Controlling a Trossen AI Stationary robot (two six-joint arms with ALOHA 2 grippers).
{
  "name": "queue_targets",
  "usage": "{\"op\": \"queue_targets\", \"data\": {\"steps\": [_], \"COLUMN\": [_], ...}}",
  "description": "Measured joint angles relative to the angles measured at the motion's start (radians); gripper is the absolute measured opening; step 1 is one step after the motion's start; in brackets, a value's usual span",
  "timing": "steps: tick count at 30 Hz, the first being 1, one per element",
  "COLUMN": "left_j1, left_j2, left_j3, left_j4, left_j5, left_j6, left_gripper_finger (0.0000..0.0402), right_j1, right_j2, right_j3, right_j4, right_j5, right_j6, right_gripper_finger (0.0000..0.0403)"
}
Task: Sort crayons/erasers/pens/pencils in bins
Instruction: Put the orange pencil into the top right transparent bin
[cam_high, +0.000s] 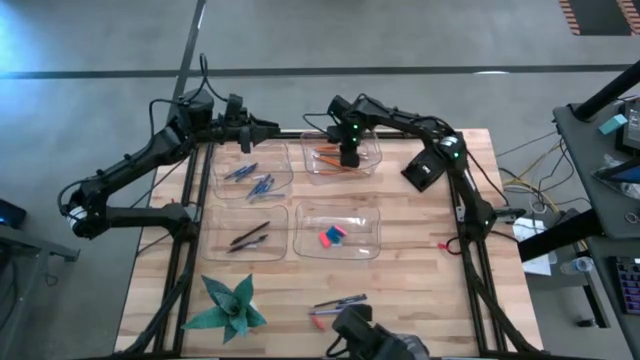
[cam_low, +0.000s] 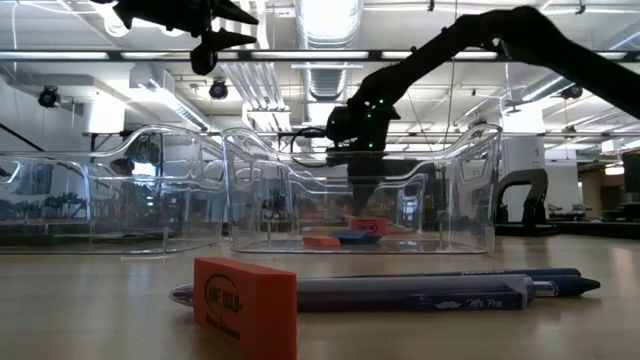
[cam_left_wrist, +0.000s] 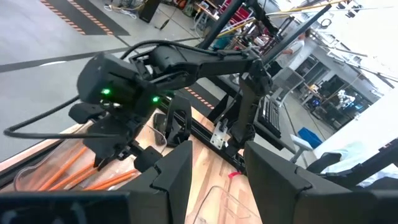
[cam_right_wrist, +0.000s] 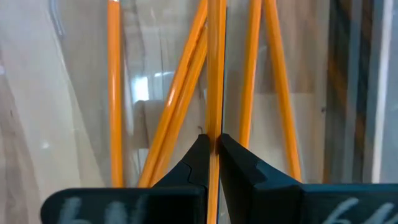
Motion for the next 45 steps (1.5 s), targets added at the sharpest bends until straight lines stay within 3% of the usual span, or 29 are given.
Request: {"op": "queue_targets", "data": {"steps": [9,32,45], "left_j1": [0.000,0.000,0.000], "left_j2": [0.000,0.000,0.000], "left_j3": [0.000,0.000,0.000], "left_j4": [0.000,0.000,0.000], "left_j5": [0.000,0.000,0.001], "left_j6": [0.000,0.001,0.000], "left_gripper_finger": [0.0133,0.0133,0.0133], "right_j1": [0.003,0.029,0.030], "right_j2": [0.027,0.023,0.022], "right_j3": [0.090,-0.036,-0.037], "right_j4": [-0.027,-0.043,-0.014], "right_j5": [0.003,0.013,0.003], "right_j6": [0.055,0.069,0.141], "right_gripper_finger": [0.0018,0.0018,0.0018]}}
